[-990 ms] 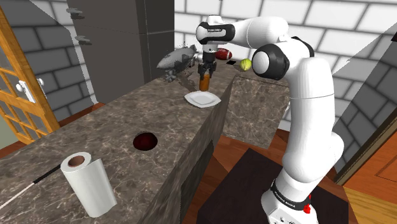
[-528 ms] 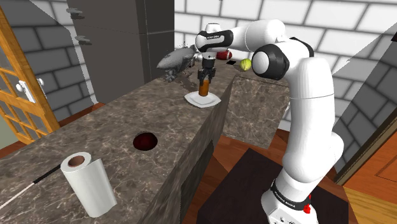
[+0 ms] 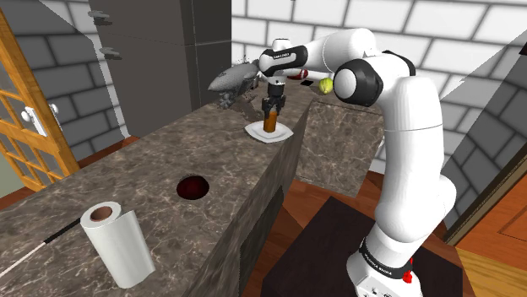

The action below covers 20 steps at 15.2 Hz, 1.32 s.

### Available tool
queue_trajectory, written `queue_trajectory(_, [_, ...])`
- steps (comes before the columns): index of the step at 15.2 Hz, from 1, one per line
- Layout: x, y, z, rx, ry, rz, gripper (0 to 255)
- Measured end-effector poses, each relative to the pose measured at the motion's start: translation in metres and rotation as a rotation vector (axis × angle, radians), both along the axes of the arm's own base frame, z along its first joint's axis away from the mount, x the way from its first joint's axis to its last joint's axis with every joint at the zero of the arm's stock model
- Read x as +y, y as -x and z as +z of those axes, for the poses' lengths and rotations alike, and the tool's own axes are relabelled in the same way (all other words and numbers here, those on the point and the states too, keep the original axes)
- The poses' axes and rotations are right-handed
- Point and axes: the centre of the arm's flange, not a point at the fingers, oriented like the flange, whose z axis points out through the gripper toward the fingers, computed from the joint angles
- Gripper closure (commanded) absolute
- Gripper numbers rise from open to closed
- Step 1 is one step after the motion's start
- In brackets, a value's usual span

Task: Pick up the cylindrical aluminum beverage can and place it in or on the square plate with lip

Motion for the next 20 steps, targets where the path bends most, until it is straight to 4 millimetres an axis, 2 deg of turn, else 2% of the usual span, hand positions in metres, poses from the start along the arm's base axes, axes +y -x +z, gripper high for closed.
queue_trajectory(3, [0.000,0.000,0.000,0.000,0.000,0.000,255])
queue_trajectory(4, [0.000,0.000,0.000,0.000,0.000,0.000,0])
queue_trajectory(10, [0.000,0.000,0.000,-0.001,0.000,0.000,0])
queue_trajectory(15, [-0.001,0.001,0.045,-0.002,0.001,0.000,0])
queue_trajectory(20, [-0.001,0.001,0.050,-0.001,0.000,0.000,0])
